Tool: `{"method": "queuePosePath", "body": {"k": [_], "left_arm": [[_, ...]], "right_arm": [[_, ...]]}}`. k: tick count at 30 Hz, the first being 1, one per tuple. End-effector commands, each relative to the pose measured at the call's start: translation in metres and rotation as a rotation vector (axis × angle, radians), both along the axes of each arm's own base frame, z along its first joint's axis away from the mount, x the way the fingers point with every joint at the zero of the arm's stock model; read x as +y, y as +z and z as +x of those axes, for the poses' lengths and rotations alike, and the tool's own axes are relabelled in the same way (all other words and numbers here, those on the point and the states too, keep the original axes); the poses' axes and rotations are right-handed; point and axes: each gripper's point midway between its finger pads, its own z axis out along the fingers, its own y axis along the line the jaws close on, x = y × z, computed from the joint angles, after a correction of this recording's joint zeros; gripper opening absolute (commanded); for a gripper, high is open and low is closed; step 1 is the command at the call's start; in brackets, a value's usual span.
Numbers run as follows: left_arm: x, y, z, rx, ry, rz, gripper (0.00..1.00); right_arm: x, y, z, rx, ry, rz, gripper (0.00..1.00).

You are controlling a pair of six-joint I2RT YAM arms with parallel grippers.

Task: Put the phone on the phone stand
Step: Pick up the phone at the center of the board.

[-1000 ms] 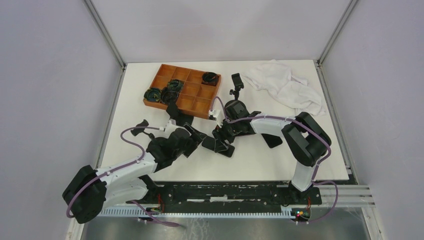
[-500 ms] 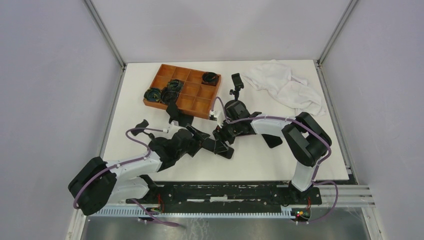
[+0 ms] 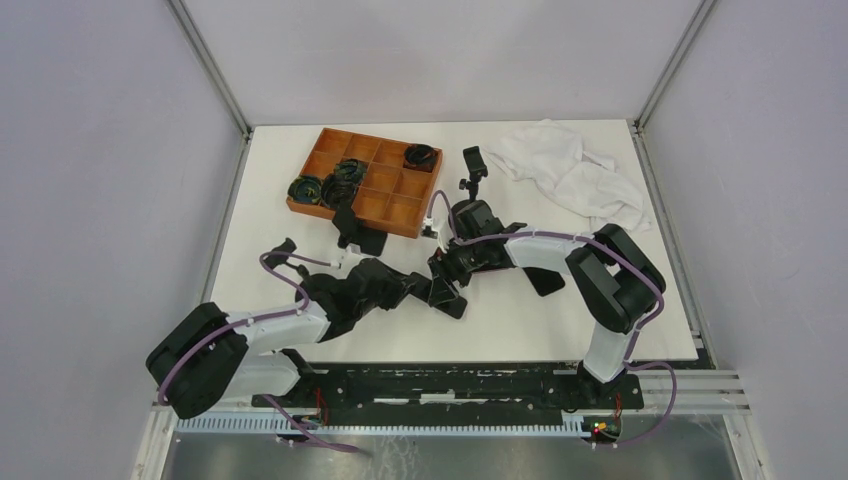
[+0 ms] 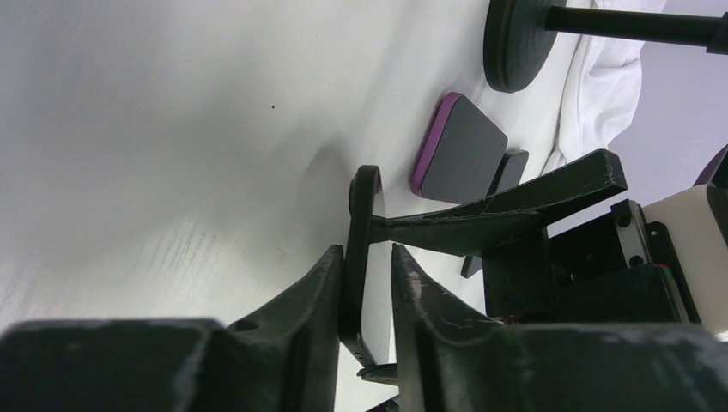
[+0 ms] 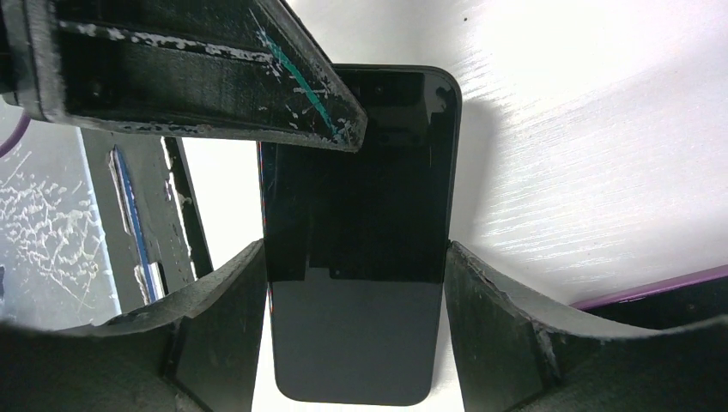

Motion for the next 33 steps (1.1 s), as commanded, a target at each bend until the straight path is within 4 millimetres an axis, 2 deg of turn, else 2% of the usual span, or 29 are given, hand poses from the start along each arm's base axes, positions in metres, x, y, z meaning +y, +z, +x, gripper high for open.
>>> {"method": "queuePosePath", "body": {"k": [1, 9, 14, 16, 21, 23, 27, 33], "left_arm": [[-0.015, 0.016, 0.003, -0.012, -0.003, -0.102, 0.29], [-0.019, 0.019, 0.002, -0.023, -0.020, -0.116, 0.02], [-0.021, 0.026, 0.003, -0.050, -0.038, -0.112, 0.02], [-0.021, 0.030, 0.004, -0.066, -0.049, -0.102, 0.02], [-0.020, 0.043, 0.007, -0.120, -0.081, -0.027, 0.02], [-0.019, 0.051, 0.009, -0.152, -0.097, 0.008, 0.02], [-0.017, 0.064, 0.009, -0.203, -0.132, 0.061, 0.02], [-0.011, 0.080, 0.010, -0.260, -0.175, 0.143, 0.02]], "right_arm": [[0.012, 0.027, 0.000, -0.036, 0.029, 0.100, 0.33], [0.010, 0.028, 0.002, -0.027, 0.021, 0.108, 0.33], [0.009, 0.031, 0.003, -0.023, 0.024, 0.121, 0.36], [0.008, 0.035, 0.002, -0.022, 0.042, 0.139, 0.44], [0.003, 0.043, -0.001, -0.045, 0.105, 0.177, 0.79], [0.001, 0.046, -0.001, -0.072, 0.125, 0.179, 0.86], [-0.003, 0.054, 0.000, -0.133, 0.168, 0.184, 0.93], [-0.011, 0.067, -0.001, -0.175, 0.211, 0.215, 0.95]]}}
